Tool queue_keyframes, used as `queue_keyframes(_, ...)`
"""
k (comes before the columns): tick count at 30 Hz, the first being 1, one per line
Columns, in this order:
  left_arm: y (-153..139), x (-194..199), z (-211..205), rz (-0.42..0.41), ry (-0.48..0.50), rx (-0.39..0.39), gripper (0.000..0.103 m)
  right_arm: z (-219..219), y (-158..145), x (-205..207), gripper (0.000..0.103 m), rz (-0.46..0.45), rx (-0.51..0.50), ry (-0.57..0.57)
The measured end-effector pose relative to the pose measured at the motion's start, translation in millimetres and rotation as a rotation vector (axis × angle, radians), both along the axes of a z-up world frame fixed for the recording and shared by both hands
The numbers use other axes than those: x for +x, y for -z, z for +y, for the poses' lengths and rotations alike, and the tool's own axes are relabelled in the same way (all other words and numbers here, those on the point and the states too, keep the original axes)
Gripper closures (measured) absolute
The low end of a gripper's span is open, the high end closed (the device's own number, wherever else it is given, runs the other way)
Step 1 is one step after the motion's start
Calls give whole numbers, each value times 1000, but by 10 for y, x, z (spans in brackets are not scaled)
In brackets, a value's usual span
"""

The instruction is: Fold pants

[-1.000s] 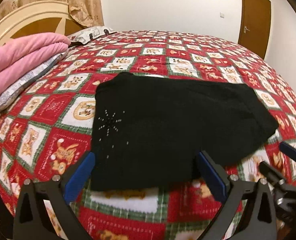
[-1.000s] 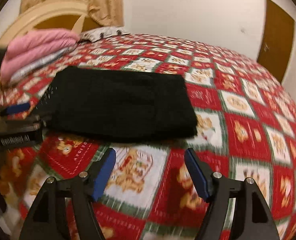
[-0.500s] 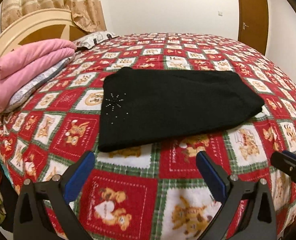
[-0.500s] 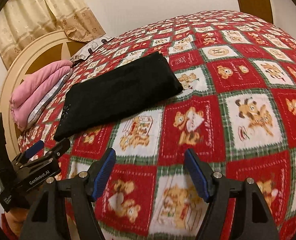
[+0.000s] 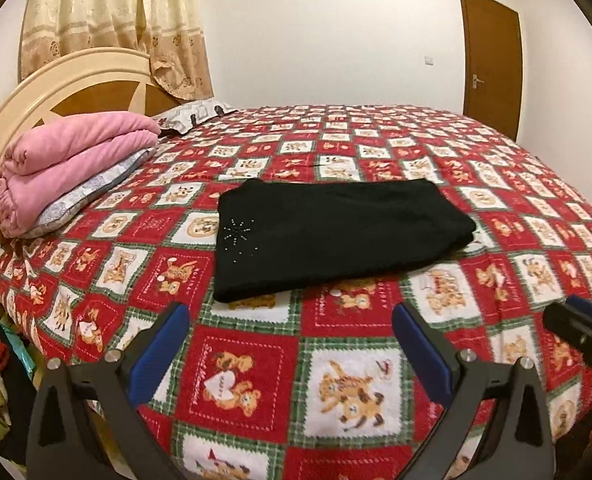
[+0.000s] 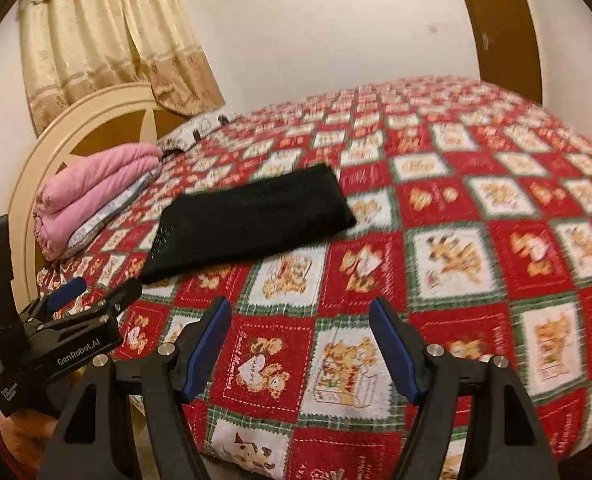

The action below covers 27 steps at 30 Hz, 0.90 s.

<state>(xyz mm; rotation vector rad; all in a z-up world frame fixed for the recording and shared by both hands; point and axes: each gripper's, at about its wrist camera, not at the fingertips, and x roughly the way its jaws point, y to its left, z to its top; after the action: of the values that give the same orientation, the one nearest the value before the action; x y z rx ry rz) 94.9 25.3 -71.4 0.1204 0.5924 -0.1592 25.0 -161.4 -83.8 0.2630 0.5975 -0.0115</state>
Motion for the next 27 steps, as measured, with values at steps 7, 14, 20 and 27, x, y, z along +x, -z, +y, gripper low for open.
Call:
queue_keyframes(7,-102,-232,8,-43,8,-27,0,37,-189,-251,28,-75,-46,1)
queue_keyframes(14,-53,-291,-23,-11,32,-22,0,19,-122,-230,28,-41,-23,16)
queue_keyframes(20,34,-253,-17,11,29,-13,0,68,-117,-259,28,-56,-41,2)
queue_keyframes(27,50,-248,80,8,11,-17,0,143,-114,-264,28,-47,-46,-26)
